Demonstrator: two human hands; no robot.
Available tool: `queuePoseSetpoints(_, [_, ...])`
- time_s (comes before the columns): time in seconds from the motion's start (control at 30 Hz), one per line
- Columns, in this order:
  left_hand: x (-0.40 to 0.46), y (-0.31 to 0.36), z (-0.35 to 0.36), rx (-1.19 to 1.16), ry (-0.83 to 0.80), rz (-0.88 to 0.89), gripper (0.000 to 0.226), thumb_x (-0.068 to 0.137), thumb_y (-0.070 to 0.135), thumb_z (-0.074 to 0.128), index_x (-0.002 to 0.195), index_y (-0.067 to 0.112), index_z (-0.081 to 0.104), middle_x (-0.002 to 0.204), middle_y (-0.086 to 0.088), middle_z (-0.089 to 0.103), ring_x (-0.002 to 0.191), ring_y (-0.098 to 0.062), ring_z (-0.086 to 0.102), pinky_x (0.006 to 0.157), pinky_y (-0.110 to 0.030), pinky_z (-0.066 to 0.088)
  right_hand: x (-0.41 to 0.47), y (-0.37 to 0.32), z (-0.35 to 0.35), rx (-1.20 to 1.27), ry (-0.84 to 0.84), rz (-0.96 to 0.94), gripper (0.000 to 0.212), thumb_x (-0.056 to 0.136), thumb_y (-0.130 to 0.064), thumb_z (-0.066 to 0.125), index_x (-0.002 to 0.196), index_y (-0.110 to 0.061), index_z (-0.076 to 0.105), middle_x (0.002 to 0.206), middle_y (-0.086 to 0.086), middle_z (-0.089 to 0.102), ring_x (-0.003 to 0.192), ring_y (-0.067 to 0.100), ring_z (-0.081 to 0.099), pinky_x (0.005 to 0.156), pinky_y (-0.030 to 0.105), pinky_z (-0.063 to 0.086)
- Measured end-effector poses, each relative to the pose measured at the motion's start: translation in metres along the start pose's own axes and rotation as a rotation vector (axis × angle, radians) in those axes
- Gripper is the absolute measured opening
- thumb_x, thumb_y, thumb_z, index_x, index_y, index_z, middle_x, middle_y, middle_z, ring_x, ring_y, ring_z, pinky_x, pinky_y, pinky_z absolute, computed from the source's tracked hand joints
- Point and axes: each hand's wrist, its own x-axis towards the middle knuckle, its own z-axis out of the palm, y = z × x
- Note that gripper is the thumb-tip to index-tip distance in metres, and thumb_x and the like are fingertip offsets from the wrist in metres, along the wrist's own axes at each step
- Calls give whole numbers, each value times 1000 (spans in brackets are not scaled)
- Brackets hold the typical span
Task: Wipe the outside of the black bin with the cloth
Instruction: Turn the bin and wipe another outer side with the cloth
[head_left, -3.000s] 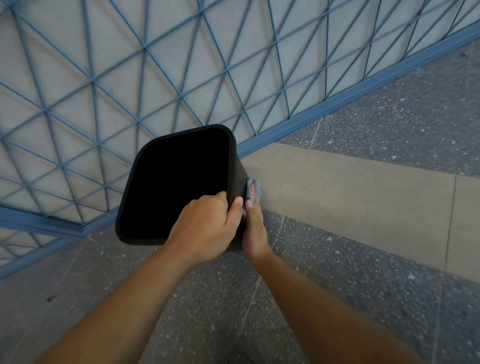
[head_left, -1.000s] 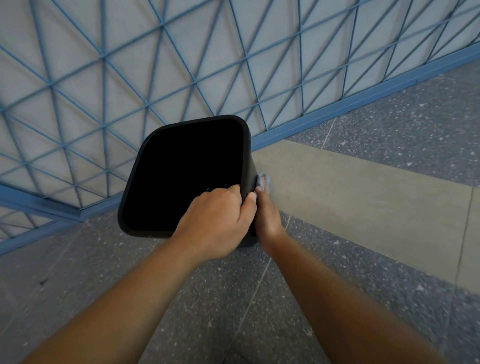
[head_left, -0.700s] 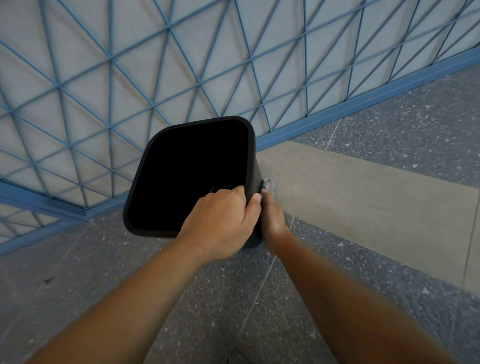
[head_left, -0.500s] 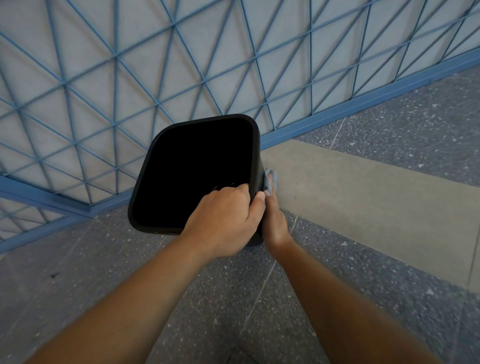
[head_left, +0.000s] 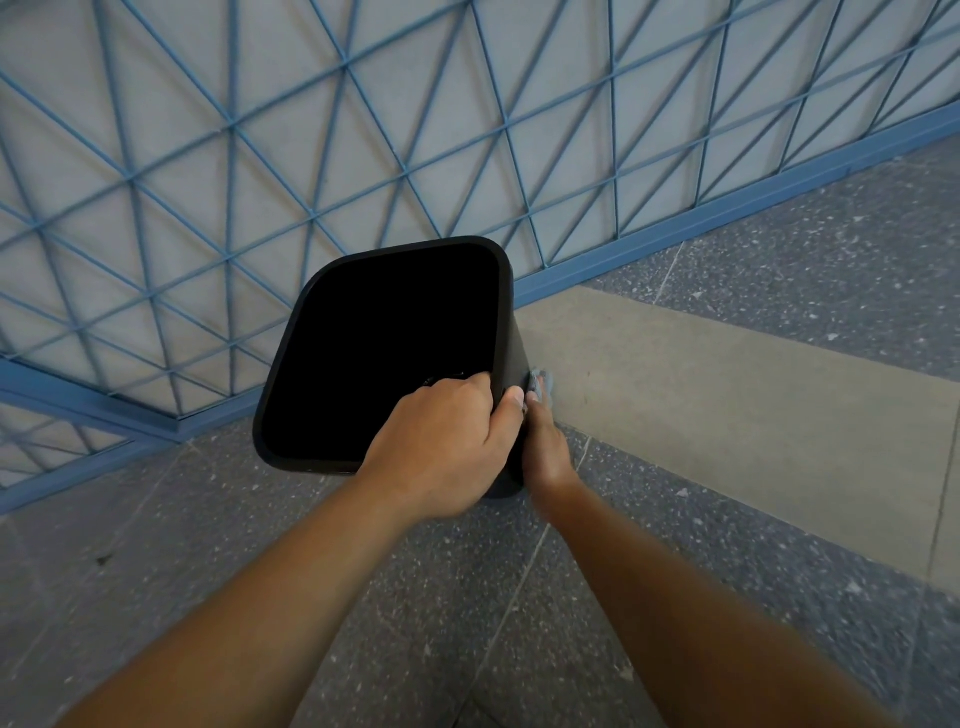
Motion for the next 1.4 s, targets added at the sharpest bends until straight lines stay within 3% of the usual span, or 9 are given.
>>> queuePoseSetpoints(0.13, [0, -1, 0, -6, -4, 2, 43, 103, 47, 31, 72, 21, 47, 62, 3, 52, 58, -15, 54, 57, -34, 39, -19, 0, 9, 2, -30, -164, 102, 82, -90, 34, 166, -32, 31, 174, 0, 31, 163, 19, 24, 133, 55, 20])
queuePoseSetpoints(0.27, [0, 1, -1, 9, 11, 7, 44, 103, 46, 31, 69, 22, 45, 60, 3, 50, 55, -13, 51, 56, -32, 37, -3, 4, 1, -19, -35, -119, 122, 69, -104, 39, 165, -28, 33, 174, 3, 30, 163, 19, 24, 134, 54, 20])
queuePoseSetpoints(0.37, [0, 1, 0, 15, 7, 5, 43, 104, 45, 31, 67, 24, 41, 60, 3, 49, 54, -13, 50, 56, -33, 36, 0, -1, 1, 14, -27, -27, 119, 68, -92, 40, 166, -23, 32, 175, 5, 28, 163, 22, 24, 134, 53, 21])
queuePoseSetpoints(0.53, [2, -1, 1, 10, 1, 2, 44, 103, 47, 29, 76, 20, 52, 63, 3, 55, 58, -15, 57, 58, -34, 44, -12, -8, 11, 2, -58, -175, 127, 64, -109, 33, 165, -32, 32, 174, 2, 32, 163, 21, 25, 133, 56, 20])
queuePoseSetpoints(0.67, [3, -1, 1, 22, 2, 1, 44, 102, 48, 28, 77, 21, 52, 62, 3, 54, 58, -16, 57, 59, -35, 46, 14, -24, 3, -3, -73, -180, 109, 78, -94, 39, 165, -28, 34, 174, 6, 31, 164, 23, 24, 133, 57, 19])
queuePoseSetpoints(0.83, [3, -2, 1, 10, 1, 3, 44, 102, 48, 29, 68, 23, 43, 59, 4, 49, 55, -14, 52, 57, -35, 38, 18, 13, -2, 18, -41, -33, 123, 67, -105, 40, 164, -30, 36, 175, 3, 30, 164, 24, 24, 133, 57, 22])
queuePoseSetpoints(1.07, [3, 0, -1, 17, -10, 7, 44, 103, 48, 29, 70, 23, 43, 61, 3, 51, 58, -18, 55, 59, -36, 42, 21, 1, 3, 1, -51, -153, 119, 72, -102, 38, 164, -27, 35, 174, 7, 30, 163, 26, 25, 133, 57, 21])
queuePoseSetpoints(1.2, [3, 1, -1, 39, 3, 6, 44, 103, 48, 28, 68, 24, 40, 63, 3, 51, 61, -20, 55, 61, -37, 42, 31, 4, -8, 111, -65, 45, 104, 82, -85, 47, 164, -21, 38, 171, 13, 35, 158, 28, 35, 132, 54, 27])
queuePoseSetpoints(1.4, [3, 1, -2, 37, 0, 9, 44, 103, 47, 29, 75, 19, 48, 67, 1, 54, 65, -21, 58, 63, -38, 45, -17, 13, 11, 20, -41, -152, 124, 66, -109, 32, 165, -35, 30, 176, 2, 25, 165, 24, 21, 132, 58, 21])
